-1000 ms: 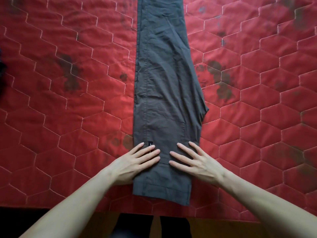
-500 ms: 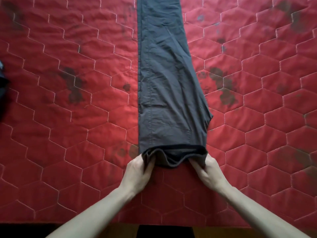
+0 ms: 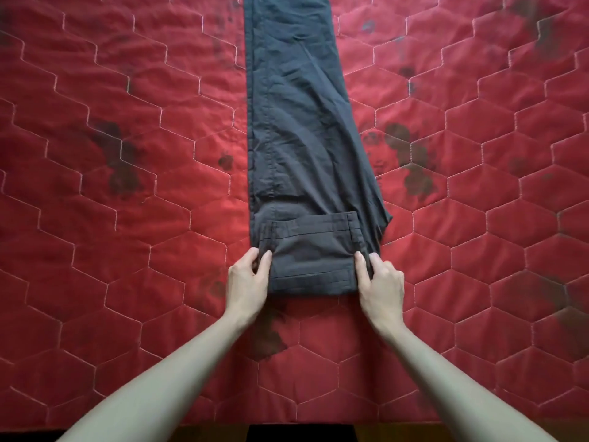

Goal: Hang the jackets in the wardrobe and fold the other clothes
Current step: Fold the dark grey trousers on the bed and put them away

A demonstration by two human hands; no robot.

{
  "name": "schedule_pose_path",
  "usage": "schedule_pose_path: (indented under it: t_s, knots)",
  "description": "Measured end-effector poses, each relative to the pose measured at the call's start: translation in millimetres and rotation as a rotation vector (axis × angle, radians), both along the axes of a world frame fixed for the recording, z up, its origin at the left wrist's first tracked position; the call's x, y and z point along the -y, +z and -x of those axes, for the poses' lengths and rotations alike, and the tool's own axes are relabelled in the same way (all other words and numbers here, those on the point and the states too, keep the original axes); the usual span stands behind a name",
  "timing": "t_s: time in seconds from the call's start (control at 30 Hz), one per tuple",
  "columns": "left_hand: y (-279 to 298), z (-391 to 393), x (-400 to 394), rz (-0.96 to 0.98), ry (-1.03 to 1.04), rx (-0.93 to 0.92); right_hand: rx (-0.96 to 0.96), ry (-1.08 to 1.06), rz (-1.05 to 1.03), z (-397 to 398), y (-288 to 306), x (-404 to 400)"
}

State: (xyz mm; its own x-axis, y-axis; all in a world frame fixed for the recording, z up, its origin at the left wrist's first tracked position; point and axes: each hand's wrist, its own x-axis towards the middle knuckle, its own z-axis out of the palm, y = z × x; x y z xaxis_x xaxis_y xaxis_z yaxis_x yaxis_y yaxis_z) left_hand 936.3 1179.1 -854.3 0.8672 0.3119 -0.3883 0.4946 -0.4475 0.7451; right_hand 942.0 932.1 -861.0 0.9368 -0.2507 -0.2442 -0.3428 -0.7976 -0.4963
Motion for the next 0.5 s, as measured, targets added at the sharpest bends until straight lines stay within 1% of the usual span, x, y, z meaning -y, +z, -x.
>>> schedule_pose_path:
  t_s: [0.13,0.23,0.33,0.43,0.5]
  knots:
    - [7,0,0,-0.088,-0.04,0.005,0.056,0.068,0.084,-4,10,2]
    - [17,0,-3,-0.198,-0.113,0.085,0.141,0.171,0.129,-5,13,10]
    - [20,-9,-2,-0.246,-0.17,0.111,0.15,0.182,0.154,-10,11,14]
    - [11,-20,1,-0.297,-0.162,-0.033,0.127,0.19,0.182,-16,6,14]
    - [9,-23,6,-0.369,-0.172,-0.108,0.171,0.166,0.211,-17,7,14]
